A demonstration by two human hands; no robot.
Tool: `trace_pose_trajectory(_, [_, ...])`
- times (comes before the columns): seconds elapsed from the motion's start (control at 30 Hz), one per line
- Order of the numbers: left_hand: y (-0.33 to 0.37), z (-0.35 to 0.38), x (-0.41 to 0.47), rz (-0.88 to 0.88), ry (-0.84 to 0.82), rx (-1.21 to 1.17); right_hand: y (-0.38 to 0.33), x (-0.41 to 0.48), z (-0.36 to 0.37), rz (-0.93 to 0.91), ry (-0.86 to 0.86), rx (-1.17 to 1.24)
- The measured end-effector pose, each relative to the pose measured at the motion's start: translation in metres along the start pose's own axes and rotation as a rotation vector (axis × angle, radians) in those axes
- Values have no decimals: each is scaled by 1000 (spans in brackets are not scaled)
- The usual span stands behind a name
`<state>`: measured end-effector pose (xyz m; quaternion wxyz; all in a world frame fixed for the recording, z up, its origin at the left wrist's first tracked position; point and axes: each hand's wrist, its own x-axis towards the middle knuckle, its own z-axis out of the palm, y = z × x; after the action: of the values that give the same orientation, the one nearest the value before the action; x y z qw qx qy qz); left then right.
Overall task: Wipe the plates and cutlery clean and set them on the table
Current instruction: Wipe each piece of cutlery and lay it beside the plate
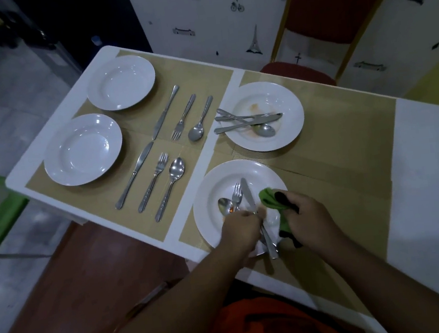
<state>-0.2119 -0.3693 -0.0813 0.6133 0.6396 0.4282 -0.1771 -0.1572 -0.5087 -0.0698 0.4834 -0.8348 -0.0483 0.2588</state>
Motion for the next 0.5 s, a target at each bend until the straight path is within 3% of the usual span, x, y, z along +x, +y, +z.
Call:
trace_pose_trajectory(0.1, [-4,-17,-10,16,-59,58,-6,-4,-1,-263,43,-179])
trace_pose_trajectory(0.3, [-6,-47,-26,-7,-159,-118,-3,-10,26,-604,-199,-463])
trace_pose_trajectory(0.4, [-4,-64,-26,-48,-185,-171,-3,10,32,-554,-147,-510])
trace_pose_trajectory(0.5, [2,-84,-23,-96,-218,-123,-12,32,31,-321,-25,-465])
